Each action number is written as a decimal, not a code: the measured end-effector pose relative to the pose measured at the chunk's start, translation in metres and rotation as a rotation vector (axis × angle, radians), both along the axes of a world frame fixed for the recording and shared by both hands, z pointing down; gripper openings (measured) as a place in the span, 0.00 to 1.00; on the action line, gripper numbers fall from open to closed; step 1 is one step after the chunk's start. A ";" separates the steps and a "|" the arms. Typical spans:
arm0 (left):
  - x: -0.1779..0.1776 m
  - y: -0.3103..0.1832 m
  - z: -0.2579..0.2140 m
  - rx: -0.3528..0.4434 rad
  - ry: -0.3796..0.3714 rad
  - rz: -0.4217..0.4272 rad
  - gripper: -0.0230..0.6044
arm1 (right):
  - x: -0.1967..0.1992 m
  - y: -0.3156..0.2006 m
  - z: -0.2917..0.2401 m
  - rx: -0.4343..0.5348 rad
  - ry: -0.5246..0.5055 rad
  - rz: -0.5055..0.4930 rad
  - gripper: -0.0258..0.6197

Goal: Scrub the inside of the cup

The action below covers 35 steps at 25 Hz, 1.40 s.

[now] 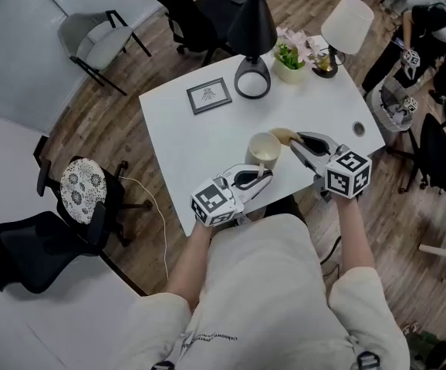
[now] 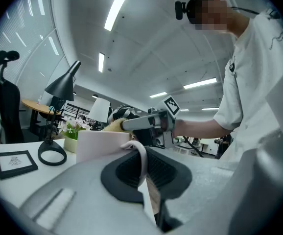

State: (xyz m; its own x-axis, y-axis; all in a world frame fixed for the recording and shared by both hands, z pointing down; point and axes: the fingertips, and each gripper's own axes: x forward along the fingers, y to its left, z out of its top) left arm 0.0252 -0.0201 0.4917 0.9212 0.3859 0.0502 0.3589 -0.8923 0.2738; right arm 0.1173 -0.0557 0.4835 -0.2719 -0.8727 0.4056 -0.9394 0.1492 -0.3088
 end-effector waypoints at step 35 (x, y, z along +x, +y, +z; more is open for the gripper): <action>0.021 -0.038 0.154 0.148 -0.179 -0.361 0.05 | -0.014 0.086 0.089 -0.065 -0.106 0.347 0.19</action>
State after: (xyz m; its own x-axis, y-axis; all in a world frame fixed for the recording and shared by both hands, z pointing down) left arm 0.0459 -0.0576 0.6455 0.9677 0.0172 0.2517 -0.0249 -0.9863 0.1632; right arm 0.1033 0.0305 0.5729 -0.0081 -0.8935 0.4491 -0.8928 -0.1958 -0.4056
